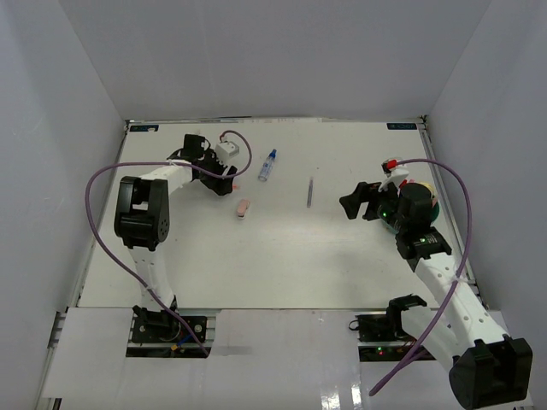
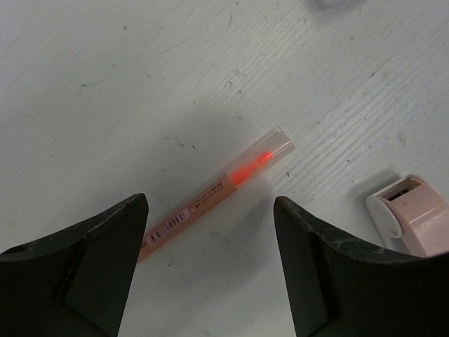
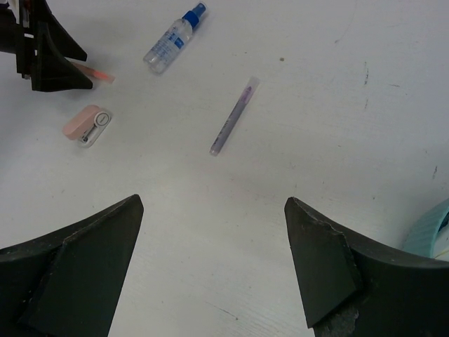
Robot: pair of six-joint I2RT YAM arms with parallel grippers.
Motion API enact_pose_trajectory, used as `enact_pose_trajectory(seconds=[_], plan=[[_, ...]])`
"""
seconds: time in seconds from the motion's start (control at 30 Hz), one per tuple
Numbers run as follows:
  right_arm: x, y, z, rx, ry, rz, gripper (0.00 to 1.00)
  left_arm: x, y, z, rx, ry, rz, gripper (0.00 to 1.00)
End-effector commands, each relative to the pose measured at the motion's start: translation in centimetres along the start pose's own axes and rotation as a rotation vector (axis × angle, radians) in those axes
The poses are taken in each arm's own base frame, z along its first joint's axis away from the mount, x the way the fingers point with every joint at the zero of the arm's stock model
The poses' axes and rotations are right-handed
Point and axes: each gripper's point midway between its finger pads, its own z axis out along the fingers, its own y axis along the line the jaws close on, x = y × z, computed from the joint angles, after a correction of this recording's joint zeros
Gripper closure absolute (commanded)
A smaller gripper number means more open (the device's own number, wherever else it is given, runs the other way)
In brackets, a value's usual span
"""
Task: Sort the stationery into containers
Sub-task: Pick up the pen from the center of the board.
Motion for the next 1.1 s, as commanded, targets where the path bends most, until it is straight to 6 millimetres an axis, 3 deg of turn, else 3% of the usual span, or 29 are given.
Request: enact_pose_trajectory(seconds=[0.0,0.1,0.3,0.53,0.73,0.9,1.0,1.07], plan=[[-1.0,0.6,0.3,-0.034,-0.042,-0.026,0.12,-0.9,-0.5,-0.1,0.060,-0.037,-0.002,0.18],[-1.0,0.7,0.3,-0.034,-0.043,-0.026,0.12,0.2,-0.8,0.4,0.069,-0.012,-0.019,0.21],[-0.8,1.0,0.5,-0.055,-0.038,-0.027,0.12,2.1,-1.4,0.9,0.081,0.036,-0.069,0.40],[-0.8,1.1,0.6,-0.056,-0.038,-0.030,0.12,3.4,-2.4,-0.3,0.064,0.070,-0.118,0.46],[-0.8,1.1,0.5,-0.055,-0.042,-0.031,0.12,4.3,-3.6,-1.2,0.045,0.096,-0.160,0.58],[-0.9,1.3,0.4,-0.056,-0.049,-0.040,0.12,5.7,-5.7,-1.2,0.045,0.147,-0.191,0.65],[-0.9,1.6,0.4,-0.062,-0.050,-0.041,0.12,6.3,-6.1,-1.3,0.018,0.176,-0.210,0.71],[-1.0,1.7,0.3,-0.065,-0.055,-0.045,0.12,6.6,-6.3,-1.3,0.004,0.187,-0.227,0.81]])
